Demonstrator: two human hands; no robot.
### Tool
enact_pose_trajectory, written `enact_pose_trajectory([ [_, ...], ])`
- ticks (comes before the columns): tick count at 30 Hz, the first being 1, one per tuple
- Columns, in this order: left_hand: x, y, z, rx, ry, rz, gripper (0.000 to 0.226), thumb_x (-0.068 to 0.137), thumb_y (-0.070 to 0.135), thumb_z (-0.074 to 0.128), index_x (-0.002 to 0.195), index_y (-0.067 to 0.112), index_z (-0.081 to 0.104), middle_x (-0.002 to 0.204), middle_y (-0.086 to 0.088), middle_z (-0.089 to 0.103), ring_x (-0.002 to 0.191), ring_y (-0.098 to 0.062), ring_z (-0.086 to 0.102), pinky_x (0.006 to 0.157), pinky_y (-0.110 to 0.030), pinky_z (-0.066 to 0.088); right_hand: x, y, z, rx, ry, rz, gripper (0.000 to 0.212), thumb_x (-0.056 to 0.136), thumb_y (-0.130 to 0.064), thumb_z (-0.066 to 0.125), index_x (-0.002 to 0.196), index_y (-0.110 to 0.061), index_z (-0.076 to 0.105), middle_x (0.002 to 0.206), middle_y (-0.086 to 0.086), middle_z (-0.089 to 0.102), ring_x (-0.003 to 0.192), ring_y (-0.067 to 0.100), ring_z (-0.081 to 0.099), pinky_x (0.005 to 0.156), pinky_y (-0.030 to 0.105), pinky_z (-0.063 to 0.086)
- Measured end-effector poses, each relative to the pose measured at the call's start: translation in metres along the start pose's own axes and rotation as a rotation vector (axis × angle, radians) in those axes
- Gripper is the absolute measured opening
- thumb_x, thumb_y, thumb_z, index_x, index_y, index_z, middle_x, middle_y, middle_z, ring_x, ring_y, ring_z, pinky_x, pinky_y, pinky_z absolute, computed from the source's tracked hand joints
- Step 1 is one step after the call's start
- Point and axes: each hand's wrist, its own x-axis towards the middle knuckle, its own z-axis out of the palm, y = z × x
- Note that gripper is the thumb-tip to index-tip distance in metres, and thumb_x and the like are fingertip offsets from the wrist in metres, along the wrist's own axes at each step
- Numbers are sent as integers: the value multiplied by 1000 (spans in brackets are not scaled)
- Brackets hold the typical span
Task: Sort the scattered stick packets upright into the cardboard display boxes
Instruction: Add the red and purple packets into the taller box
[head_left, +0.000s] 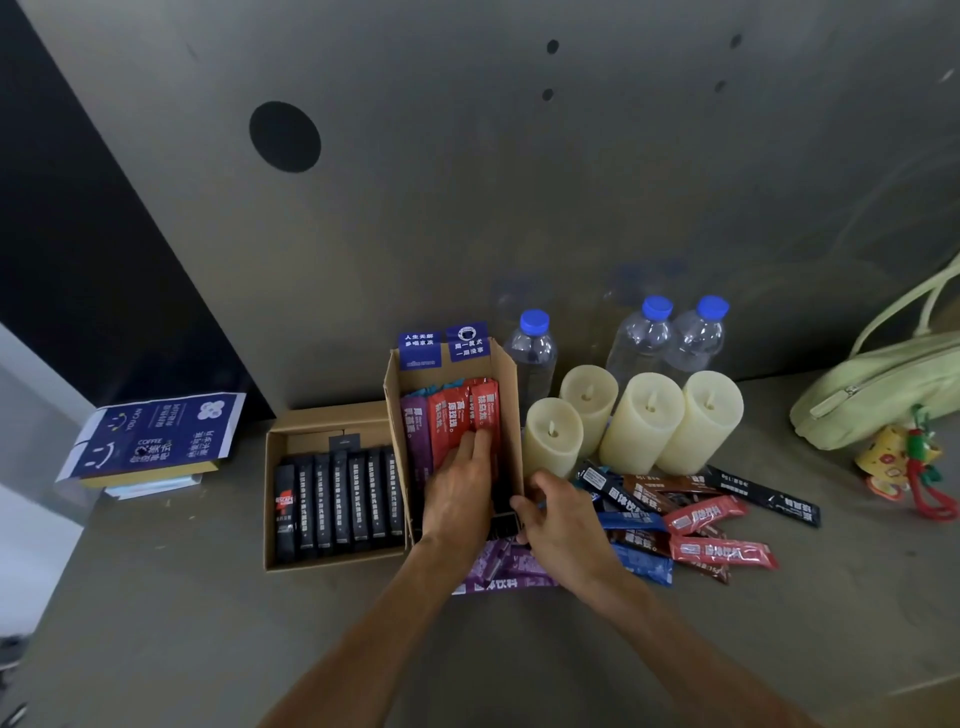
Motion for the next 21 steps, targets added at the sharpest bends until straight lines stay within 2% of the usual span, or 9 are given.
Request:
enact_pose_trajectory([
  [7, 2, 3, -4, -19, -19, -4, 63, 88, 6, 67, 140, 15, 33, 131, -3, 50, 114, -21, 59, 85, -34, 56, 0, 0, 0, -9, 9, 4, 10, 98, -24, 61, 95, -15, 58, 86, 0, 68, 70, 14, 71, 66, 35, 61],
  [13, 2, 0, -3, 2, -20, 11, 64, 87, 6, 68, 139, 14, 34, 132, -4, 49, 112, -22, 59, 85, -34, 55, 0, -1, -1, 5, 1, 23, 8, 98, -25, 61, 93, -19, 57, 85, 0, 68, 72, 14, 70, 58, 22, 52],
  [18, -5, 2, -6, -39, -29, -12, 69, 85, 6, 70, 142, 16, 32, 132, -4, 50, 113, -23, 59, 87, -36, 55, -7, 0, -5, 79, -27, 26, 8, 96, -24, 65, 96, -17, 61, 85, -4, 68, 63, 9, 69, 57, 18, 51],
  [21, -19, 6, -15, -172, -5, -44, 57, 86, 4, 65, 133, 19, 39, 126, -2, 53, 104, -25, 64, 80, -39, 58, -18, 11, -12, 113, -21, 35, 10, 95, -24, 67, 97, -15, 66, 89, -3, 71, 65, 8, 68, 60, 19, 51],
])
